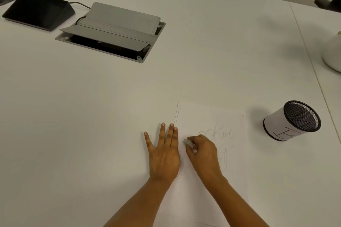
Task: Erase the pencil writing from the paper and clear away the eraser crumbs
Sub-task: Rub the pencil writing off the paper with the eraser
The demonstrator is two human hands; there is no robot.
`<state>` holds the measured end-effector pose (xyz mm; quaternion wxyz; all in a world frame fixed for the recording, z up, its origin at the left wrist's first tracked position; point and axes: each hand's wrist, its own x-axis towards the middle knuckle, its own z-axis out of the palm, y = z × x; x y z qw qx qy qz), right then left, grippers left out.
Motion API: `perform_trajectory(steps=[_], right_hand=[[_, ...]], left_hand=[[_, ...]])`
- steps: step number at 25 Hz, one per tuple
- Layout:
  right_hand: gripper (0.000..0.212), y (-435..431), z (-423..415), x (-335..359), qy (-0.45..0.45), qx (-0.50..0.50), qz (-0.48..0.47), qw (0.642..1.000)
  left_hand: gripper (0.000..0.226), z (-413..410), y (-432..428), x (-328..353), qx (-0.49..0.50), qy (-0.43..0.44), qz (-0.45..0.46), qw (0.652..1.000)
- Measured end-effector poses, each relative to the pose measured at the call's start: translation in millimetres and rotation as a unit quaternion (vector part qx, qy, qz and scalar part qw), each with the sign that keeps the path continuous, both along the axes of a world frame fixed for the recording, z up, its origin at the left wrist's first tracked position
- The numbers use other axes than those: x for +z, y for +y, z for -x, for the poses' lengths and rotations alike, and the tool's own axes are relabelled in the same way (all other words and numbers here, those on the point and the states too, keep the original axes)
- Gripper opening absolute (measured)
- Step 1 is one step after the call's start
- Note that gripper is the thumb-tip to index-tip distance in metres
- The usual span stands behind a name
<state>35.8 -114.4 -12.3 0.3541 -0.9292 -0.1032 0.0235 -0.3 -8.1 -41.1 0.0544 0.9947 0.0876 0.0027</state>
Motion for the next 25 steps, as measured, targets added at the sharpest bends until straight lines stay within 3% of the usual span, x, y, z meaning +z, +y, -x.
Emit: perform_trajectory(steps=[6,11,18,25], right_hand=[[0.013,-19,-30,2,0.015,-0.122,-0.004,0.992],[0.008,6,0,-3,-0.004,-0.023,0.000,1.000],[0.015,1,-45,3,-0.012,-0.044,0.027,0.999],[0.013,2,2,-2,-0.037,0.050,0.040,0.997]], left_hand=[[0.062,1,1,2,0.000,-0.009,0.010,1.000],[0.060,-2,0,-2,-0.002,0.028,0.005,1.000],[0.061,-1,0,1,0.003,0.016,0.009,1.000],[0.062,-3,0,1,-0.004,0.046,-0.001,0.999]])
